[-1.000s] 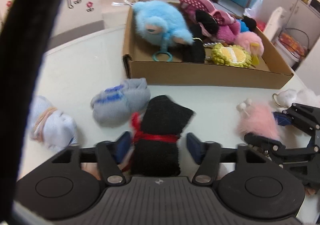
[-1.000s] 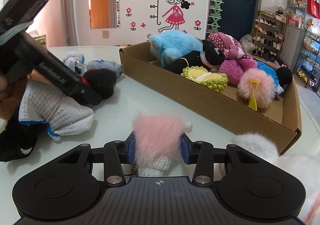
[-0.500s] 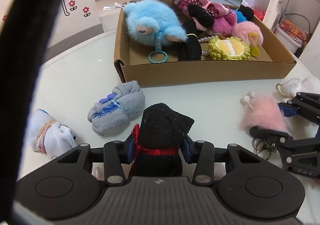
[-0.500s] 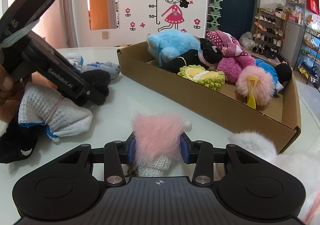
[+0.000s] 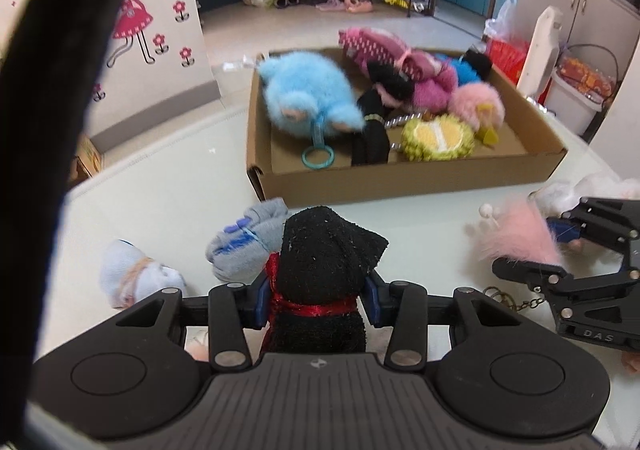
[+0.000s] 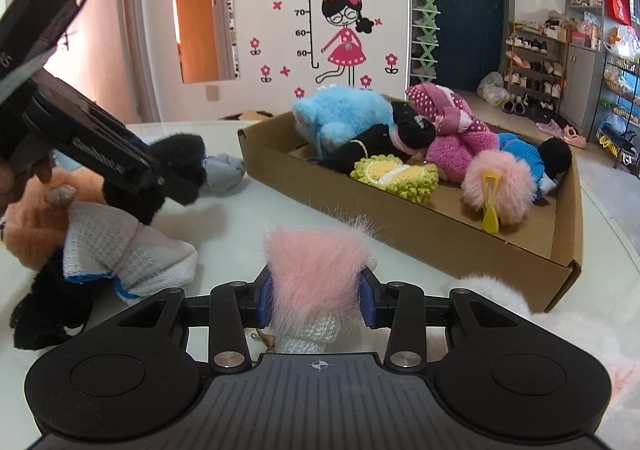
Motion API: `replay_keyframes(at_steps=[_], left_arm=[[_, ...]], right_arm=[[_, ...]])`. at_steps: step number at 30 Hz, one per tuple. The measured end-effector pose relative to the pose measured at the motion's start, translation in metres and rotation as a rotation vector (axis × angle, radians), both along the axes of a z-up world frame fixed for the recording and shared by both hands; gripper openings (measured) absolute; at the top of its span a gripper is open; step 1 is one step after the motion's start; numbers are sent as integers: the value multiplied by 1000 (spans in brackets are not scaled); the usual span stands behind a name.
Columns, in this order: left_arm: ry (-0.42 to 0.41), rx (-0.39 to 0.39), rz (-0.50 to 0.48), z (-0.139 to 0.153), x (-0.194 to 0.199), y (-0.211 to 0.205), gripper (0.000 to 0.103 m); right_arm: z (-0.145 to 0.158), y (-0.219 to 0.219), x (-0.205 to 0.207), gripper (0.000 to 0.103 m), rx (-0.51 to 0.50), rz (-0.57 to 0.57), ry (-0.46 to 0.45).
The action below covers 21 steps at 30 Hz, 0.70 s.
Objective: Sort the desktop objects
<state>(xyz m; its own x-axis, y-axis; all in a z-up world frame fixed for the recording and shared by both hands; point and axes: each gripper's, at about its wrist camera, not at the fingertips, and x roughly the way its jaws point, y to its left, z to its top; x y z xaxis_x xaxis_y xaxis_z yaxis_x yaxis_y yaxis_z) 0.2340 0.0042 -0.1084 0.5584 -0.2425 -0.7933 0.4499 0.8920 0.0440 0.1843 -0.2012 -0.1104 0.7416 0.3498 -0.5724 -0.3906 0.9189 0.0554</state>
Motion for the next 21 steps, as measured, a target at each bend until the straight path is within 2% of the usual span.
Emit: replay_keyframes(at_steps=[13, 21], left_arm=[[-92, -35, -16, 61, -52, -4, 40], [-142, -80, -60, 86, -63, -33, 40]], right_arm=[[29, -26, -26, 47, 96, -27, -56], [58, -58, -44, 47, 178, -80, -92]])
